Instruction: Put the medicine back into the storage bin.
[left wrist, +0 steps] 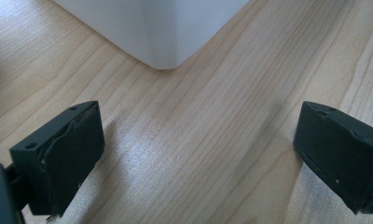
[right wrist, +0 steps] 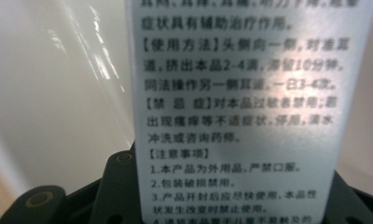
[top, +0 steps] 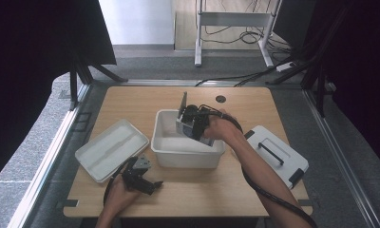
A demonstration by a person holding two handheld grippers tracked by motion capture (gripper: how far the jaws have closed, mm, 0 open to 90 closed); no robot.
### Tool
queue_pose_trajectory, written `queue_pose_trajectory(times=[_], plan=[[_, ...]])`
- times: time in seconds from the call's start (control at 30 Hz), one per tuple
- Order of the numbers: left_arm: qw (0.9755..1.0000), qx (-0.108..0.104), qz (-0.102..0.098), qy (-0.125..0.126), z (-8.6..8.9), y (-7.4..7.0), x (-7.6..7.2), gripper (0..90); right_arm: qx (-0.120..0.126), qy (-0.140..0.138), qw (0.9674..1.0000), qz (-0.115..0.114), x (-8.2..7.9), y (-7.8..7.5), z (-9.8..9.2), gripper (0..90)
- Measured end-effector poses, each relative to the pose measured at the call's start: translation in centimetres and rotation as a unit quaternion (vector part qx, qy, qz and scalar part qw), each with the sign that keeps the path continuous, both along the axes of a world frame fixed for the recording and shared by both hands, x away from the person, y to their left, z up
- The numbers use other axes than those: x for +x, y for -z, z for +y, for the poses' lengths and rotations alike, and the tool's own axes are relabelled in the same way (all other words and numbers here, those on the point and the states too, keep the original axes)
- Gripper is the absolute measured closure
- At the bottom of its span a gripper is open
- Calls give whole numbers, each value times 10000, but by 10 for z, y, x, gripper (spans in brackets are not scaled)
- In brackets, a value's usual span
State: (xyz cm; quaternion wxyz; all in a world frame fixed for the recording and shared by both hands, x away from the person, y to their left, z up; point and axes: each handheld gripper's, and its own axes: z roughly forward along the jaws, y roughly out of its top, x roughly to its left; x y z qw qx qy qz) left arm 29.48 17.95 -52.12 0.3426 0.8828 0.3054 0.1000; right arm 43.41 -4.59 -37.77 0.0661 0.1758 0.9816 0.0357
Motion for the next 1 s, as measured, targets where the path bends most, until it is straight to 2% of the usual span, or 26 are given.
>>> queue_pose_trajectory(times=[0.27,0.47,0.8,1.0], plan=[[10000,-14,-8,-14,0,0,0,19,-98,-47,9997,203,6,39,8,554],[10000,-10,-14,-18,0,0,0,19,-121,-89,9995,269,10,56,14,553],[10000,-12,-15,-18,0,0,0,20,-205,-148,9990,365,11,70,17,514],[10000,-11,-16,-16,0,0,0,20,-97,-173,9994,269,10,62,18,478]])
